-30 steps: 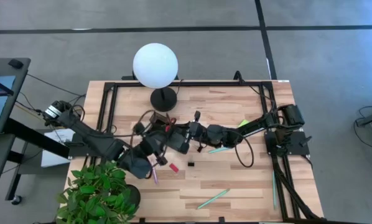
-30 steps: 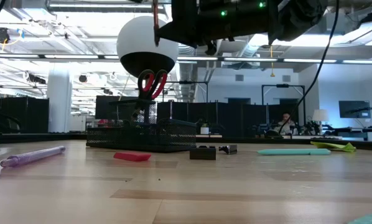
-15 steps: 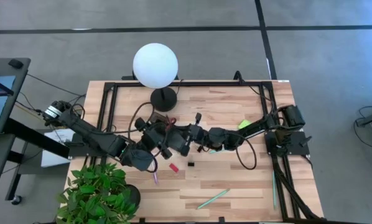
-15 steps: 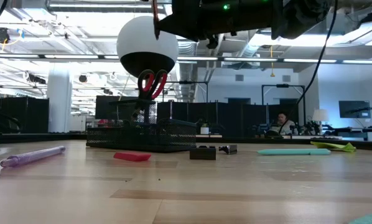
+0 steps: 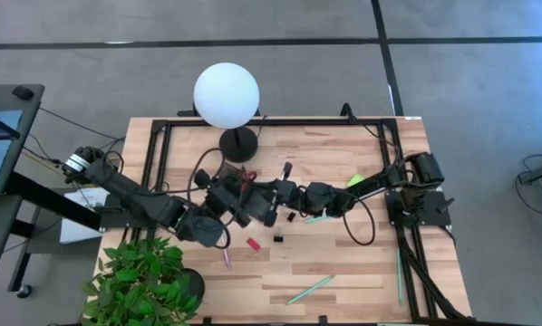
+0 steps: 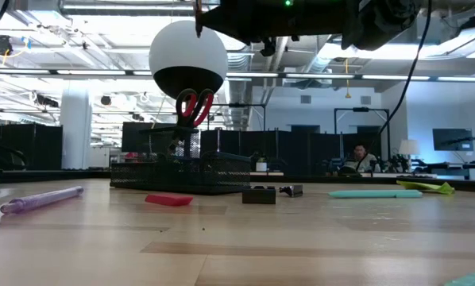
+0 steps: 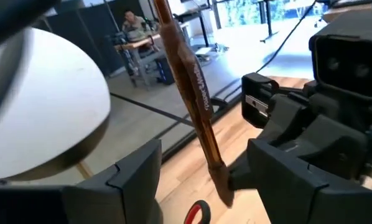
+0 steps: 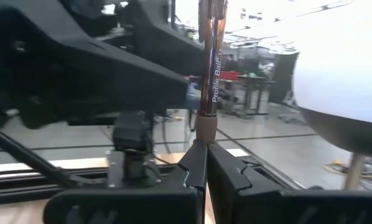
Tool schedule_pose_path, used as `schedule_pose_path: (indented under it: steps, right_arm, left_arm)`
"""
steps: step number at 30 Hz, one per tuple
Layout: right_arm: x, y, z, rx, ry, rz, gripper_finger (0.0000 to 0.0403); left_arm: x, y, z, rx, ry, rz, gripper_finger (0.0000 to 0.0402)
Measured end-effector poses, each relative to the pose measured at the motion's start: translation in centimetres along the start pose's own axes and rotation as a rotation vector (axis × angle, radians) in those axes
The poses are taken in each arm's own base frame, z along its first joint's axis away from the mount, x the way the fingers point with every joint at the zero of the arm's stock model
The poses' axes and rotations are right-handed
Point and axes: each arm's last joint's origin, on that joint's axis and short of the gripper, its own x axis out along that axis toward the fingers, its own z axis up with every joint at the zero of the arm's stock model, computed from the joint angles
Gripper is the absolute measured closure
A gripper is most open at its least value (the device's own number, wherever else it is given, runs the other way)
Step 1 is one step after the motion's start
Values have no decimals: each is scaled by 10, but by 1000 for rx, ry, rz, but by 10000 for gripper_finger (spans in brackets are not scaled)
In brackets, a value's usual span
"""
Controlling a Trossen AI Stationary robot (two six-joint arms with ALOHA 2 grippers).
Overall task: Pick and place office supplies into organizer
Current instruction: Put the brown pen into the black desk organizer
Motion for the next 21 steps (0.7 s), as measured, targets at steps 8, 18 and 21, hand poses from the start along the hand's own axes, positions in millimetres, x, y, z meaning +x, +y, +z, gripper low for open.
schedule_pose_path:
  steps: [8, 18, 21]
  right_arm:
    - [0, 0, 0, 14, -1, 13, 403]
    - [0, 0, -1, 10, 7, 11, 403]
    - [0, 0, -1, 11, 7, 11, 403]
  left_arm:
    - [12, 0, 16, 16, -41, -24, 168]
    - [13, 0, 23, 30, -68, -58, 213]
    - [14, 0, 23, 31, -67, -68, 260]
